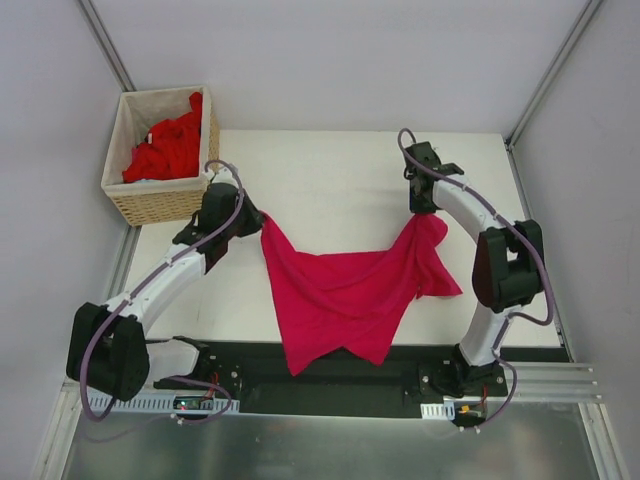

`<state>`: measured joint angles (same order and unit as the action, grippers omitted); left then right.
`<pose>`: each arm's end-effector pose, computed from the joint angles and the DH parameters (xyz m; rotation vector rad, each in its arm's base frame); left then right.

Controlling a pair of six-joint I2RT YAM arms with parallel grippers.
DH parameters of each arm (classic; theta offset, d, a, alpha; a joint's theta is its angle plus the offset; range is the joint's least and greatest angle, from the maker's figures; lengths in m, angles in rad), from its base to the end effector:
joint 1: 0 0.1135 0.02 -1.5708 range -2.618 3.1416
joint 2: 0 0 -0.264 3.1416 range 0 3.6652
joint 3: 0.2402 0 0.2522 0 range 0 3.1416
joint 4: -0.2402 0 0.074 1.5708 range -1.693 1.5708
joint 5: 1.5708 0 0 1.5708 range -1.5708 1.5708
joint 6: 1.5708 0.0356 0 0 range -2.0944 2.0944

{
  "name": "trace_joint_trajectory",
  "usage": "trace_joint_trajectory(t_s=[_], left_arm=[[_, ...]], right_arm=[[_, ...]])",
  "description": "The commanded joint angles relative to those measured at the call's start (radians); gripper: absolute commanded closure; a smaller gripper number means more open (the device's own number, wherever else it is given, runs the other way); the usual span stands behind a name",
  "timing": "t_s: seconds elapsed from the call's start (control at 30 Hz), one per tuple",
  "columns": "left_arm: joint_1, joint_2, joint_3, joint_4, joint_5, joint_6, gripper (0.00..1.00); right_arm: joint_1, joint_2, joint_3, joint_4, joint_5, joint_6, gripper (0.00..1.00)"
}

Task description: Fold and stack the t-shirts

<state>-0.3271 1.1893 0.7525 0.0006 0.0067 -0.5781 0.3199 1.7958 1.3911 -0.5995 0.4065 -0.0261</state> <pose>0.2541 -0.0865 0.2630 -0.2529 2.0401 -0.5790 0.3699 0.1077 0.2395 -0.2823 2.4857 -0.4027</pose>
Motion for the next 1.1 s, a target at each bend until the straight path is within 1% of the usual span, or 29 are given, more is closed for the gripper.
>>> trace_joint_trajectory(t_s=[0.0, 0.17, 0.33, 0.37, 0.4, 0.43, 0.47, 0.5, 0.53, 0.57, 0.63, 0.67, 0.73, 0.77, 0.8, 0.83, 0.87, 0.9, 0.93, 0.97, 1.0, 1.03, 1.07], left_arm=[[0.010, 0.103, 0.154, 0.114, -0.060, 0.055, 1.00], [0.037, 0.233, 0.267, 0.114, -0.069, 0.054, 1.00], [0.068, 0.369, 0.364, 0.110, -0.070, 0.057, 1.00], [0.071, 0.387, 0.395, 0.105, -0.074, 0.061, 0.99], [0.077, 0.421, 0.409, 0.099, -0.097, 0.072, 0.96], [0.080, 0.437, 0.419, 0.096, -0.106, 0.078, 0.84], [0.083, 0.450, 0.441, 0.093, -0.114, 0.083, 0.75], [0.086, 0.473, 0.449, 0.093, -0.132, 0.092, 0.58], [0.091, 0.483, 0.455, 0.093, -0.140, 0.099, 0.24], [0.092, 0.489, 0.465, 0.093, -0.145, 0.106, 0.01], [0.099, 0.486, 0.472, 0.093, -0.157, 0.121, 0.01], [0.097, 0.477, 0.472, 0.095, -0.148, 0.130, 0.01], [0.095, 0.419, 0.466, 0.098, -0.114, 0.147, 0.01], [0.091, 0.393, 0.450, 0.099, -0.099, 0.152, 0.01], [0.088, 0.325, 0.440, 0.099, -0.080, 0.156, 0.01], [0.083, 0.287, 0.426, 0.096, -0.062, 0.152, 0.01], [0.073, 0.247, 0.394, 0.064, -0.021, 0.135, 0.01], [0.065, 0.174, 0.380, 0.030, -0.010, 0.121, 0.01], [0.059, 0.138, 0.364, -0.022, -0.008, 0.104, 0.01], [0.054, 0.101, 0.316, -0.055, 0.054, 0.066, 0.01], [0.039, 0.025, 0.274, -0.101, 0.077, 0.041, 0.01], [0.028, -0.015, 0.227, -0.114, 0.105, 0.020, 0.01], [0.017, -0.060, 0.131, -0.128, 0.127, -0.027, 0.01]], right_arm=[[-0.060, 0.077, 0.184, 0.011, -0.017, 0.014, 1.00], [-0.100, 0.184, 0.298, -0.003, -0.063, 0.023, 0.99], [-0.124, 0.316, 0.468, -0.036, -0.083, 0.022, 0.99], [-0.125, 0.330, 0.486, -0.040, -0.083, 0.018, 0.99], [-0.128, 0.338, 0.499, -0.040, -0.083, 0.018, 0.99], [-0.133, 0.352, 0.517, -0.039, -0.084, 0.018, 0.99], [-0.133, 0.355, 0.526, -0.031, -0.083, 0.020, 0.99], [-0.137, 0.358, 0.532, -0.031, -0.084, 0.020, 0.98], [-0.137, 0.356, 0.537, -0.026, -0.087, 0.020, 0.95], [-0.136, 0.352, 0.536, -0.016, -0.087, 0.017, 0.79], [-0.136, 0.332, 0.526, -0.005, -0.065, 0.017, 0.44], [-0.128, 0.291, 0.501, 0.013, -0.052, 0.014, 0.12], [-0.116, 0.234, 0.461, 0.043, 0.007, -0.006, 0.01], [-0.102, 0.158, 0.409, 0.067, 0.023, -0.011, 0.00], [-0.094, 0.122, 0.387, 0.075, 0.034, -0.018, 0.00], [-0.085, 0.076, 0.359, 0.075, 0.058, -0.018, 0.03], [-0.067, 0.035, 0.332, 0.072, 0.069, -0.015, 0.03], [-0.058, -0.054, 0.271, 0.063, 0.071, -0.005, 0.03], [-0.048, -0.094, 0.246, 0.047, 0.060, 0.017, 0.03], [-0.027, -0.130, 0.221, 0.003, 0.055, 0.021, 0.03], [-0.013, -0.204, 0.168, -0.015, 0.051, 0.047, 0.03], [0.004, -0.237, 0.142, -0.028, 0.055, 0.051, 0.03], [0.045, -0.274, 0.110, -0.054, 0.073, 0.051, 0.03]])
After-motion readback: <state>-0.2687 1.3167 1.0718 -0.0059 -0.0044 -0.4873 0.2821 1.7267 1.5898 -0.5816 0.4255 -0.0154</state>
